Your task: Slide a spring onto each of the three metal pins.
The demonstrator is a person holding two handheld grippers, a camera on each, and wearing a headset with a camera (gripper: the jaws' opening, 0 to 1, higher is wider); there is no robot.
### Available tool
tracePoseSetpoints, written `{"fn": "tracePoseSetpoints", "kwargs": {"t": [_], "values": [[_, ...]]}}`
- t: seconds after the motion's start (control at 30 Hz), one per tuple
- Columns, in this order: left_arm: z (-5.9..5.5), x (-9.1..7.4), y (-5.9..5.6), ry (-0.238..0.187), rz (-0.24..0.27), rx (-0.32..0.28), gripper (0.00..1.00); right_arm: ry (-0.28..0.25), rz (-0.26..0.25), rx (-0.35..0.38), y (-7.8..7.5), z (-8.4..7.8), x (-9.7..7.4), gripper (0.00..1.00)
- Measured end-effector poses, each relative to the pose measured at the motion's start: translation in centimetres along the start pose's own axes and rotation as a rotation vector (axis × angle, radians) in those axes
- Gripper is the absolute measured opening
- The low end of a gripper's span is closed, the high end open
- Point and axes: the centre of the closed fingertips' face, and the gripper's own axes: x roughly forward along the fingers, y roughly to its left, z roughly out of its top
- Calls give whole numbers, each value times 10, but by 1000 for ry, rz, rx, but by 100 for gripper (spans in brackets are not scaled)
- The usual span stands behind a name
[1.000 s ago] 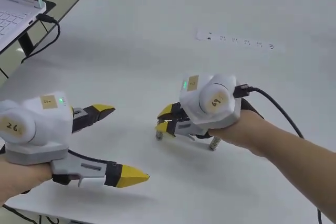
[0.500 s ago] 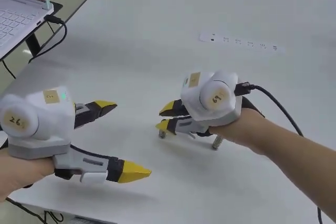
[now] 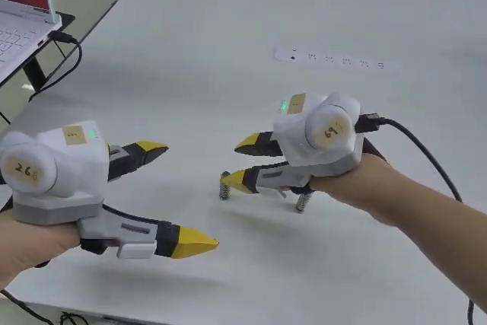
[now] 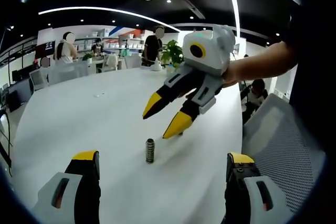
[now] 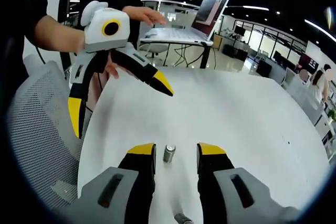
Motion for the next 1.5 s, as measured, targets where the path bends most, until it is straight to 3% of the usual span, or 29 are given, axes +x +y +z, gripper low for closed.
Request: {"fn": "tracePoseSetpoints", "kwargs": {"t": [0.3,0.6,0.87,1.13,1.27,1.5], "values": [[10,10,-4,-2,-24,23,98,-74,-73,79,-7,-11,-47,40],[14,14,-6,-5,-36,35,98,-113,-132,145,-11,-26,-85,52],[17,12,-5,-11,-30,35,98,-158,-207,232,-13,-49,-131,64],[24,13,-5,-30,-26,30,98,-154,-281,310,-19,-82,-172,77],[25,10,-5,-29,-22,21,98,-147,-311,372,-15,-98,-188,81],[25,7,-4,-27,-13,9,98,-63,-326,458,-3,-136,-203,80]]}}
